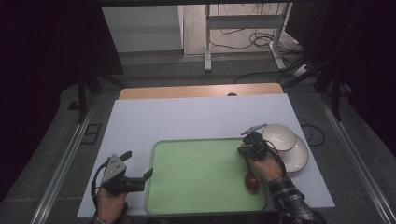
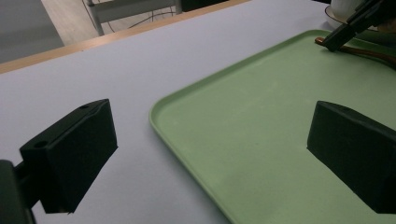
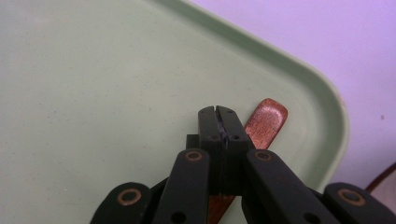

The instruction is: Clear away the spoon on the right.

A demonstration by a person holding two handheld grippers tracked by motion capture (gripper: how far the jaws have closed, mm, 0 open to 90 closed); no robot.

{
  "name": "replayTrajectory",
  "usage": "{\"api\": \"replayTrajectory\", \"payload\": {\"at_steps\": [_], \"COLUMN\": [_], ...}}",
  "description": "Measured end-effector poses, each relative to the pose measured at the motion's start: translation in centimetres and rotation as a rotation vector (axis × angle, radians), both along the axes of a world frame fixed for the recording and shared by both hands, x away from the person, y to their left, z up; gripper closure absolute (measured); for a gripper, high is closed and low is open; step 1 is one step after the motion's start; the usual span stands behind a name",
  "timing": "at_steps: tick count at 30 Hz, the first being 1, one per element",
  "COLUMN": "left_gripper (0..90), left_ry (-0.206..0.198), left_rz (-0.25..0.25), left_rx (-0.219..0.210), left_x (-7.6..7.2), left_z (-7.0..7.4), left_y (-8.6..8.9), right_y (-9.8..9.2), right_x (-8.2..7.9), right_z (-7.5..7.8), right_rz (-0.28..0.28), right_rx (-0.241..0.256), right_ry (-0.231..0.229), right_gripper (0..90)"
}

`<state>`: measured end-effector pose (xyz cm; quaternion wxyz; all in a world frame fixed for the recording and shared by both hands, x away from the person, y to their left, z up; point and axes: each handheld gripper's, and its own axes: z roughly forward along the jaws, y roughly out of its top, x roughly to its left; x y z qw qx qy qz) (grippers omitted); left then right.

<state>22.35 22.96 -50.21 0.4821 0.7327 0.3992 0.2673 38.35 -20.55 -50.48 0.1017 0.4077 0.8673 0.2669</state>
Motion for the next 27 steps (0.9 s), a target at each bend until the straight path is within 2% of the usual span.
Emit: {"api": "replayTrajectory", "payload": {"at_steps": [12, 27], "left_gripper": [1.4, 1.4], "left_ry": [-0.002, -0.001], "left_rz": [0.000, 0.000], "left_rx": [0.002, 0.002], "left_x": [-0.02, -0.01], "left_z": [0.03, 0.01], "left_y": [0.00, -0.02], "right_y": [-0.03, 0.20], "right_x": [-0.04, -0.49], "right_z": [0.11, 0.78], "right_rz": [0.000, 0.018], "right_rx": [0.006, 0.023], "right_ry": [-0.006, -0.043], "right_gripper": [90.0, 82.1]}}
